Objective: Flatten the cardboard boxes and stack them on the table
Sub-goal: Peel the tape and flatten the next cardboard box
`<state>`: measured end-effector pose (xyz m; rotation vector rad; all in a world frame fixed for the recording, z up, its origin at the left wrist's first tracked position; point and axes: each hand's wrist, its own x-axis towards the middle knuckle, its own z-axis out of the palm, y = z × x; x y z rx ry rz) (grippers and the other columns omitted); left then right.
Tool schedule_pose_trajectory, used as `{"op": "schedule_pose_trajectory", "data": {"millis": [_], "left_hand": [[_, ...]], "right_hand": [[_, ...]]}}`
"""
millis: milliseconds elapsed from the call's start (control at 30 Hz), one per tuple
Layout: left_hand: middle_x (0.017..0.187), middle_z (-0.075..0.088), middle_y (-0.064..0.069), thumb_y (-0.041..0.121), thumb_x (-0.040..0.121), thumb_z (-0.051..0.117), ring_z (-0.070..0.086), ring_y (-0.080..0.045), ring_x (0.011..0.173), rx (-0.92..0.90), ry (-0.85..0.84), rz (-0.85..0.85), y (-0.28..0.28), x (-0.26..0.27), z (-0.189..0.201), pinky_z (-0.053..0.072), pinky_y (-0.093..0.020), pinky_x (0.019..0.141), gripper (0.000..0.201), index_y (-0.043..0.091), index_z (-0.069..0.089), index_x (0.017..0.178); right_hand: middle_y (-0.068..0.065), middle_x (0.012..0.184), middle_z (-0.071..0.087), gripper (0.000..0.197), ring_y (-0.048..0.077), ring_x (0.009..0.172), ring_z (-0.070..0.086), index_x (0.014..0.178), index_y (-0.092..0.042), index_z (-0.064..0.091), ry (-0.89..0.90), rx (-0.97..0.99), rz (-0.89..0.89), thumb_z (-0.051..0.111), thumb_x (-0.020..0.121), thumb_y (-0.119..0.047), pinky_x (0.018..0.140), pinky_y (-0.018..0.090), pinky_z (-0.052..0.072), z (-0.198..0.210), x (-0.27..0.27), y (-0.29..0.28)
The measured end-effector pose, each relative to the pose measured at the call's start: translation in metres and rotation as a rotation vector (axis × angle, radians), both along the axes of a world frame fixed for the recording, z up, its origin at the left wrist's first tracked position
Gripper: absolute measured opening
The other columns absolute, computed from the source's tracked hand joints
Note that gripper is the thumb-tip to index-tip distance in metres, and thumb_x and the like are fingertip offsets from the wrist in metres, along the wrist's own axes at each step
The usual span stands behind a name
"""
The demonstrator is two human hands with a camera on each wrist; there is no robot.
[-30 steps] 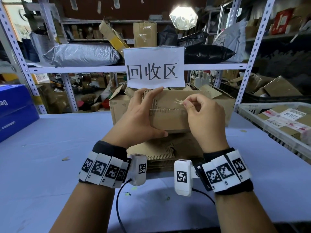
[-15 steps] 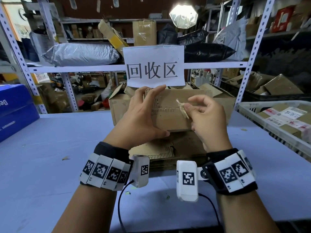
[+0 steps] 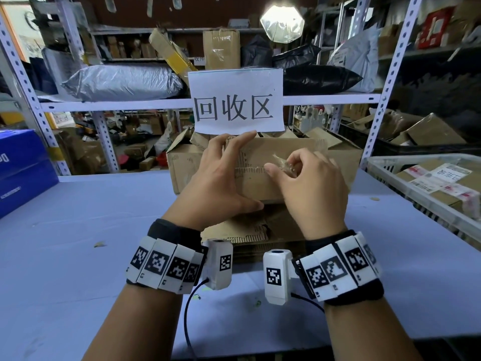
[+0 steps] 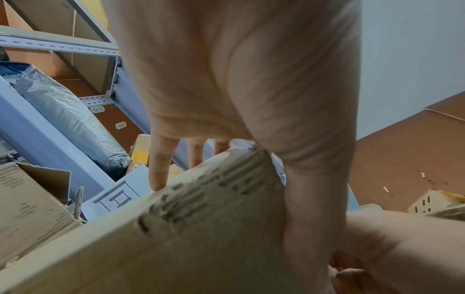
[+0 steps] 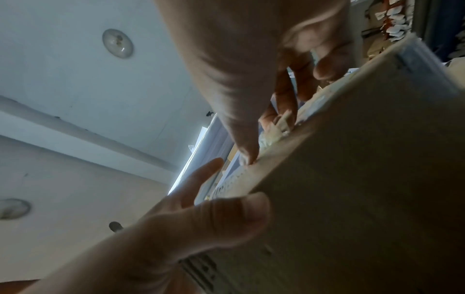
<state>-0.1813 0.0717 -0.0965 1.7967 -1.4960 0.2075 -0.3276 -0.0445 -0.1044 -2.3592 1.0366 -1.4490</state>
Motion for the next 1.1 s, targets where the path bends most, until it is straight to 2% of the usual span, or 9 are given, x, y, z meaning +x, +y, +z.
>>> {"op": "schedule_pose_trajectory", "data": {"millis": [100, 200, 300, 433, 567, 633, 833, 967, 1100], "left_hand": [[0.148, 0.025, 0.006, 0.038, 0.052, 0.096, 0.033, -0.017, 0.141, -0.001, -0.01, -0.013, 0.001, 0.001, -0.002, 0.044, -0.048, 0.112, 0.123, 0.052, 0.024, 0.152], [0.146, 0.026, 0.008, 0.045, 0.049, 0.092, 0.034, -0.016, 0.139, -0.008, -0.017, -0.019, 0.001, 0.003, -0.003, 0.044, -0.047, 0.111, 0.123, 0.053, 0.024, 0.151], [0.144, 0.026, 0.013, 0.056, 0.046, 0.083, 0.035, -0.014, 0.138, -0.009, -0.011, -0.02, 0.002, 0.005, -0.003, 0.045, -0.046, 0.11, 0.121, 0.055, 0.022, 0.15], [0.142, 0.026, 0.016, 0.056, 0.046, 0.082, 0.035, -0.011, 0.137, -0.014, -0.008, -0.024, 0.004, 0.007, -0.004, 0.045, -0.044, 0.109, 0.12, 0.056, 0.023, 0.15], [0.145, 0.026, 0.018, 0.045, 0.05, 0.092, 0.034, -0.009, 0.136, -0.004, 0.005, -0.027, 0.006, 0.01, -0.003, 0.045, -0.045, 0.108, 0.122, 0.056, 0.023, 0.15], [0.145, 0.026, 0.019, 0.041, 0.051, 0.094, 0.034, -0.009, 0.135, -0.006, 0.003, -0.027, 0.006, 0.011, -0.004, 0.045, -0.045, 0.108, 0.123, 0.056, 0.023, 0.15], [0.145, 0.026, 0.019, 0.039, 0.052, 0.096, 0.035, -0.011, 0.137, 0.002, 0.012, -0.024, 0.005, 0.013, -0.004, 0.044, -0.048, 0.11, 0.124, 0.056, 0.023, 0.15], [0.144, 0.027, 0.017, 0.039, 0.051, 0.096, 0.034, -0.013, 0.138, -0.003, 0.027, -0.024, 0.005, 0.017, -0.003, 0.044, -0.047, 0.111, 0.124, 0.057, 0.023, 0.15], [0.144, 0.026, 0.019, 0.038, 0.052, 0.097, 0.034, -0.012, 0.137, 0.01, 0.013, -0.03, 0.005, 0.016, -0.003, 0.042, -0.044, 0.112, 0.126, 0.056, 0.021, 0.151]], "right_hand": [[-0.005, 0.099, 0.046, 0.027, 0.015, 0.096, 0.044, 0.079, -0.028, 0.065, -0.042, -0.006, -0.031, 0.07, 0.085, -0.054, 0.066, 0.027, 0.033, -0.001, -0.001, -0.002], [-0.008, 0.079, 0.057, 0.024, 0.015, 0.075, 0.055, 0.078, -0.026, 0.067, -0.063, 0.026, 0.063, 0.068, 0.091, -0.046, 0.059, 0.028, 0.032, 0.0, -0.002, -0.007], [-0.007, 0.063, 0.063, 0.027, 0.016, 0.063, 0.059, 0.077, -0.021, 0.068, -0.098, 0.052, 0.133, 0.065, 0.095, -0.041, 0.056, 0.031, 0.041, 0.0, -0.003, -0.011], [-0.005, 0.068, 0.067, 0.022, 0.02, 0.065, 0.065, 0.084, -0.019, 0.07, -0.133, 0.147, 0.185, 0.065, 0.095, -0.037, 0.066, 0.039, 0.054, 0.001, -0.006, -0.017], [-0.006, 0.07, 0.069, 0.029, 0.011, 0.053, 0.066, 0.11, -0.029, 0.046, -0.212, 0.233, 0.252, 0.069, 0.093, -0.028, 0.06, 0.034, 0.055, 0.003, -0.013, -0.025], [-0.007, 0.067, 0.067, 0.027, 0.007, 0.046, 0.064, 0.101, -0.036, 0.044, -0.175, 0.194, 0.297, 0.066, 0.095, -0.023, 0.053, 0.029, 0.05, 0.004, -0.016, -0.025], [-0.017, 0.074, 0.063, 0.004, 0.001, 0.07, 0.059, 0.092, -0.034, 0.064, -0.032, 0.128, 0.305, 0.067, 0.092, -0.035, 0.063, 0.03, 0.047, 0.005, -0.021, -0.027], [-0.017, 0.091, 0.058, 0.041, 0.005, 0.083, 0.056, 0.107, -0.037, 0.062, 0.133, 0.099, 0.326, 0.085, 0.073, -0.038, 0.068, 0.029, 0.045, 0.008, -0.026, -0.03], [-0.018, 0.09, 0.053, 0.04, 0.008, 0.088, 0.054, 0.101, -0.034, 0.063, 0.149, 0.007, 0.277, 0.088, 0.069, -0.035, 0.068, 0.028, 0.039, 0.008, -0.027, -0.031]]}}
